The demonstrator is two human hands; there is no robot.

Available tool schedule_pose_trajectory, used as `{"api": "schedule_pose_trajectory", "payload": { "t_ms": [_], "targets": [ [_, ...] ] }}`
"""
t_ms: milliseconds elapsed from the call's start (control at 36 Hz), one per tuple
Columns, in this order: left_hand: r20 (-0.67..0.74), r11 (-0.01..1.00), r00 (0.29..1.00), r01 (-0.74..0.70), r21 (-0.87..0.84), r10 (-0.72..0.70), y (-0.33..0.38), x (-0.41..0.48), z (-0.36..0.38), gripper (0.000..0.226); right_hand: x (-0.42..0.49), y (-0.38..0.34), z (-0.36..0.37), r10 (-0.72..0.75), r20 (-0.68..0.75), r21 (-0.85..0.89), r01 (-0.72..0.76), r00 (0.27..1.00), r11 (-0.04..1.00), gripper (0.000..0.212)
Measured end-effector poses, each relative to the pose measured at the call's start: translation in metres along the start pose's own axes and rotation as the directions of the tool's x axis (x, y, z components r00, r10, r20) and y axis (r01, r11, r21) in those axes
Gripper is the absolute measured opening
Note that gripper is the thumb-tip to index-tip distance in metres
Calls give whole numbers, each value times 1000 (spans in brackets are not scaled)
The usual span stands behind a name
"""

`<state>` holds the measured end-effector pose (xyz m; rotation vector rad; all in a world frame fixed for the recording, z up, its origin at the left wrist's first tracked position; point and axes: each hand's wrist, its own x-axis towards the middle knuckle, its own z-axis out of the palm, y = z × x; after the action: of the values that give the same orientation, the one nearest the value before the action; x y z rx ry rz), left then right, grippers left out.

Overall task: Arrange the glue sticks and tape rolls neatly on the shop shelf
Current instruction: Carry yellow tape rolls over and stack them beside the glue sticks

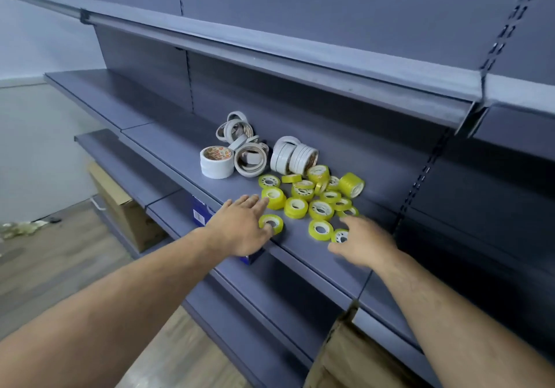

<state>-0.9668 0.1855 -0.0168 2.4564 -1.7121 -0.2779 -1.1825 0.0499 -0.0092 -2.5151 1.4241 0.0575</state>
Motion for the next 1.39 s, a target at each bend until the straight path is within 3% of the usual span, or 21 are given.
{"api": "schedule_pose_trajectory", "payload": {
  "t_ms": [111,250,333,472,722,806,889,944,1083,1167,1278,1389],
  "targets": [
    [-42,999,999,29,-30,-31,-13,18,-9,72,22,4,1,21,95,100,-31,995,995,90],
    [-8,994,998,57,-97,-58,-19,50,-12,69,38,8,3,59,201,62,-73,978,995,102],
    [5,995,1000,14,-99,-13,-21,76,-13,73,45,7,3,95,225,37,-106,970,994,96],
    [47,994,998,-41,-97,46,-22,111,-13,75,49,3,3,148,208,-15,-148,967,989,61],
    [87,991,989,-114,-72,120,-31,141,-6,76,54,4,3,206,180,-12,-207,962,978,59],
    [64,992,990,-126,-26,128,-32,146,-3,64,54,4,2,213,199,5,-218,956,976,75],
    [30,990,990,-137,-17,137,-33,146,-1,39,52,3,0,217,199,0,-222,955,975,81],
    [21,988,989,-142,-54,143,-35,147,0,35,51,2,0,221,200,2,-226,955,974,83],
    [49,981,988,-138,-139,146,-40,145,-6,57,49,1,0,230,184,-25,-229,956,973,77],
    [49,955,990,-115,-273,133,-42,141,-9,61,49,1,0,229,188,-24,-229,955,973,77],
    [-98,878,979,-203,-433,178,-41,137,-4,56,49,3,1,226,181,-14,-227,957,974,82],
    [-331,828,875,-457,-326,352,-28,131,1,58,46,3,2,215,168,28,-223,962,975,82]
  ]
}}
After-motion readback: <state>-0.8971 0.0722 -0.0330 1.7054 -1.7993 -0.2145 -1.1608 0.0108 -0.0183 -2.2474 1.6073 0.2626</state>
